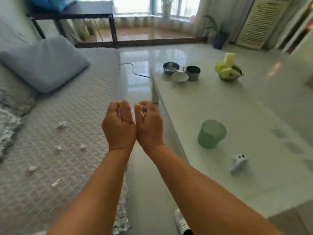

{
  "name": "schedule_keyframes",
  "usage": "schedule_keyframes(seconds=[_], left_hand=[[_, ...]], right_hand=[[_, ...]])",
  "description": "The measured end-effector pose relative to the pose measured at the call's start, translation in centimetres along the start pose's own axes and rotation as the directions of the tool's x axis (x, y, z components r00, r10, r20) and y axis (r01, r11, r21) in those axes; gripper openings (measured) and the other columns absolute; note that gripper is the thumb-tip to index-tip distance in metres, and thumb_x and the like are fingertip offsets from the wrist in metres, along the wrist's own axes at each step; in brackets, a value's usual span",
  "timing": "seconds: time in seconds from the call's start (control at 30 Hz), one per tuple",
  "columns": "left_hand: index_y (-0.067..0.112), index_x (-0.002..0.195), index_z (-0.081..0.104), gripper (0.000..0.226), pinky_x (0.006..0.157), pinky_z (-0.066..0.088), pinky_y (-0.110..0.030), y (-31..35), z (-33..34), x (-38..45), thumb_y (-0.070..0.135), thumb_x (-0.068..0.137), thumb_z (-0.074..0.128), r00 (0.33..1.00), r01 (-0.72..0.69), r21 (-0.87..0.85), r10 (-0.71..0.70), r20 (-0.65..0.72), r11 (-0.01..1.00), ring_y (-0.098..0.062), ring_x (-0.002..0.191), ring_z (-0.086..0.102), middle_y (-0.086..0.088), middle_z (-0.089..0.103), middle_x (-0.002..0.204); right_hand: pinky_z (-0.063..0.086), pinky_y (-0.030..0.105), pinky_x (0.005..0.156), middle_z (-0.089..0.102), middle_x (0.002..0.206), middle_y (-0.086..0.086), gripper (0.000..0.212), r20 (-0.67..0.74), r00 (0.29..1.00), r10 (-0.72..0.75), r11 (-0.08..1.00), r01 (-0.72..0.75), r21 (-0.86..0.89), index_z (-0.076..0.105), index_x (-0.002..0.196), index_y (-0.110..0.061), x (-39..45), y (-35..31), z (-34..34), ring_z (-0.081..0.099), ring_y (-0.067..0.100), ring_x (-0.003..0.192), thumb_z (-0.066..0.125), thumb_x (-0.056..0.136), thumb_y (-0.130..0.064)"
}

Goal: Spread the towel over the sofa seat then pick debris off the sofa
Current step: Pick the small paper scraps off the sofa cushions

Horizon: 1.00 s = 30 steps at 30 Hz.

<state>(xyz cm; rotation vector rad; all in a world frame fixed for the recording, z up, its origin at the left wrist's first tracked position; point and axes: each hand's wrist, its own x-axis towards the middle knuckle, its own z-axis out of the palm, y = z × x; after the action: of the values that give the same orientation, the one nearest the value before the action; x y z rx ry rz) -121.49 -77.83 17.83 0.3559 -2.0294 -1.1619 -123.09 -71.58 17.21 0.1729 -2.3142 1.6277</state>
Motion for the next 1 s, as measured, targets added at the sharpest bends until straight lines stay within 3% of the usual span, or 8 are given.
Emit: schedule_keyframes(seconds=[0.1,0.2,0.37,0.47,0.57,0.67,0.83,1.0], left_hand=[[0.006,0.078,0.055,0.031,0.056,0.027,-0.023,3.8,7.5,-2.5,0.029,0.093,0.042,0.992,-0.02,-0.102,0.032,0.12,0.995,-0.017,0.057,0.041,0.003,0.045,0.06],[0.01,0.077,0.054,0.031,0.057,0.029,-0.024,6.0,13.5,-4.6,0.035,0.09,0.04,0.966,-0.006,-0.174,0.05,0.252,0.985,-0.011,0.057,0.04,0.008,0.044,0.057],[0.008,0.077,0.055,0.037,0.06,0.029,-0.029,7.1,22.9,-7.9,0.037,0.094,0.039,0.914,0.024,-0.129,0.031,0.405,0.991,-0.023,0.064,0.049,-0.003,0.054,0.066],[0.005,0.078,0.057,0.038,0.054,0.025,-0.03,6.0,27.3,-9.3,0.034,0.096,0.04,0.891,0.118,-0.074,-0.073,0.449,0.99,-0.022,0.065,0.049,-0.005,0.055,0.068],[0.005,0.079,0.056,0.038,0.057,0.037,-0.024,4.0,34.1,-10.6,0.035,0.096,0.039,0.838,0.258,-0.036,-0.205,0.505,0.965,-0.021,0.064,0.049,-0.003,0.054,0.066],[0.01,0.076,0.053,0.034,0.063,0.042,-0.035,1.7,40.6,-11.9,0.035,0.095,0.04,0.755,0.367,-0.006,-0.294,0.586,0.93,-0.022,0.064,0.05,-0.001,0.053,0.064],[0.027,0.074,0.053,0.027,0.069,0.047,-0.032,-2.6,47.1,-13.8,0.043,0.092,0.042,0.618,0.393,0.124,-0.362,0.697,0.911,-0.019,0.076,0.06,-0.001,0.064,0.081],[0.027,0.057,0.054,0.044,0.06,0.039,-0.028,-4.0,47.3,-14.5,0.045,0.094,0.039,0.548,0.386,0.201,-0.399,0.736,0.9,-0.011,0.066,0.054,0.005,0.059,0.064]], right_hand=[[0.038,0.023,0.069,0.062,0.092,0.013,0.028,-0.17,0.985,0.023,0.998,-0.032,-0.051,0.057,0.095,-0.006,2.7,3.8,-7.0,0.056,0.025,0.084,0.045,0.089,-0.03],[0.035,0.021,0.067,0.063,0.092,0.013,0.023,-0.296,0.954,0.042,0.994,-0.071,-0.087,0.057,0.094,-0.004,4.5,7.6,-12.1,0.057,0.027,0.086,0.049,0.091,-0.026],[0.031,0.014,0.062,0.063,0.086,0.01,0.033,-0.444,0.893,0.08,0.981,-0.149,-0.123,0.057,0.091,-0.007,7.5,15.1,-18.5,0.053,0.017,0.074,0.045,0.091,-0.038],[0.036,0.013,0.064,0.062,0.088,0.008,0.028,-0.462,0.879,0.12,0.969,-0.205,-0.138,0.057,0.092,-0.007,8.6,19.6,-20.5,0.053,0.016,0.075,0.045,0.092,-0.033],[0.041,0.024,0.069,0.062,0.09,0.009,0.027,-0.479,0.855,0.199,0.944,-0.299,-0.141,0.057,0.092,-0.008,11.2,26.0,-21.8,0.055,0.018,0.078,0.047,0.092,-0.033],[0.038,0.023,0.068,0.06,0.095,0.008,0.022,-0.449,0.84,0.304,0.904,-0.403,-0.142,0.057,0.096,-0.009,13.5,32.1,-22.2,0.052,0.015,0.079,0.049,0.093,-0.03],[0.041,0.023,0.069,0.055,0.1,0.002,0.021,-0.288,0.806,0.516,0.828,-0.556,-0.073,0.058,0.1,-0.015,14.9,39.0,-22.2,0.06,0.02,0.088,0.052,0.091,-0.033],[0.044,0.025,0.087,0.064,0.114,0.003,0.034,-0.236,0.803,0.548,0.802,-0.584,-0.125,0.063,0.113,-0.012,14.0,41.2,-22.1,0.059,0.017,0.106,0.052,0.091,-0.036]])
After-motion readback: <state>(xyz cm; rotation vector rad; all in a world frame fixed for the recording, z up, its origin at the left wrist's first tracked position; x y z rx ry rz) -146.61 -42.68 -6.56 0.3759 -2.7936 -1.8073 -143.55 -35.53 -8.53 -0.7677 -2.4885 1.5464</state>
